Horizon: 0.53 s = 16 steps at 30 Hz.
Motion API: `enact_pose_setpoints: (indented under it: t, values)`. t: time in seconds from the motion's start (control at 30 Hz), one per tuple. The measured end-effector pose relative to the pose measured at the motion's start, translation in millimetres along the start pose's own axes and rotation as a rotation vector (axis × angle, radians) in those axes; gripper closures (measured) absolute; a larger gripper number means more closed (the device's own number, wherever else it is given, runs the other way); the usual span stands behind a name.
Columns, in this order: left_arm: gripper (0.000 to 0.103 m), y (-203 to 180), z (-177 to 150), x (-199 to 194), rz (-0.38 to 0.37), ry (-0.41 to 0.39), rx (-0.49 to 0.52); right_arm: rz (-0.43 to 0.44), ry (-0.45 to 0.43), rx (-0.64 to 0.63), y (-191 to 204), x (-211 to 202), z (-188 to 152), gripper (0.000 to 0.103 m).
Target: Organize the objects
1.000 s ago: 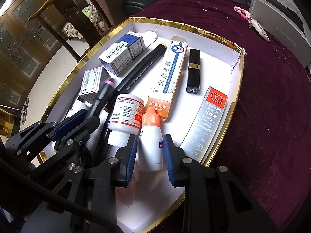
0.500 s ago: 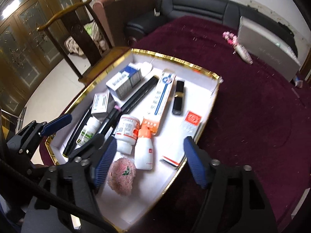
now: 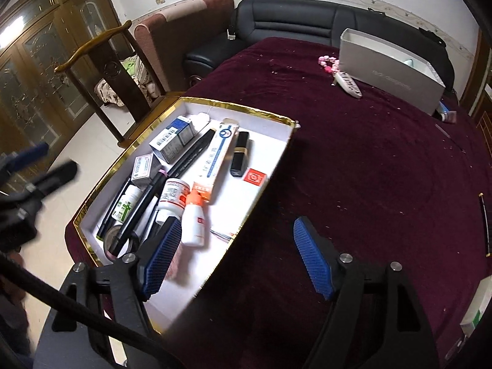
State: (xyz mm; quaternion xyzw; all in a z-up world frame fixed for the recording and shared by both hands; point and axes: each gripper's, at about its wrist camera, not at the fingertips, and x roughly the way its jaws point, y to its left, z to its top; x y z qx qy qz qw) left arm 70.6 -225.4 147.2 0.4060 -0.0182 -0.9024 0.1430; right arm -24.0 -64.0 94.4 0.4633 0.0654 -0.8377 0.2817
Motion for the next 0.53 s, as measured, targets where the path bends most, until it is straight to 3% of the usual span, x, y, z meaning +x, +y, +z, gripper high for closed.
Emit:
enact_pose_setpoints:
  t: [0.1, 0.2, 0.43, 0.53]
  values:
    - [0.024, 4.7, 7.6, -21.7, -0.034, -0.057, -0.035, -0.005, -0.012, -0.007, -5.0, -8.6, -2.2, 0.027]
    - [0.024, 9.3, 6.7, -38.7, 0.033, -0.14, -0.088, -0.003, -0.016, -0.014, -7.5, -13.9, -3.5, 0.027]
    - [0.024, 30.6, -2.5, -29.7, -0.025, -0.069, -0.247, 0.003, -0.018, -0.042, -8.8, -20.7, -5.7, 0.027]
    - [0.025, 27.7, -7.9, -27.1, -0.07, -0.044, -0.268, 0.007, -0.014, -0.042, -10.8, -21.3, -7.4, 0.027]
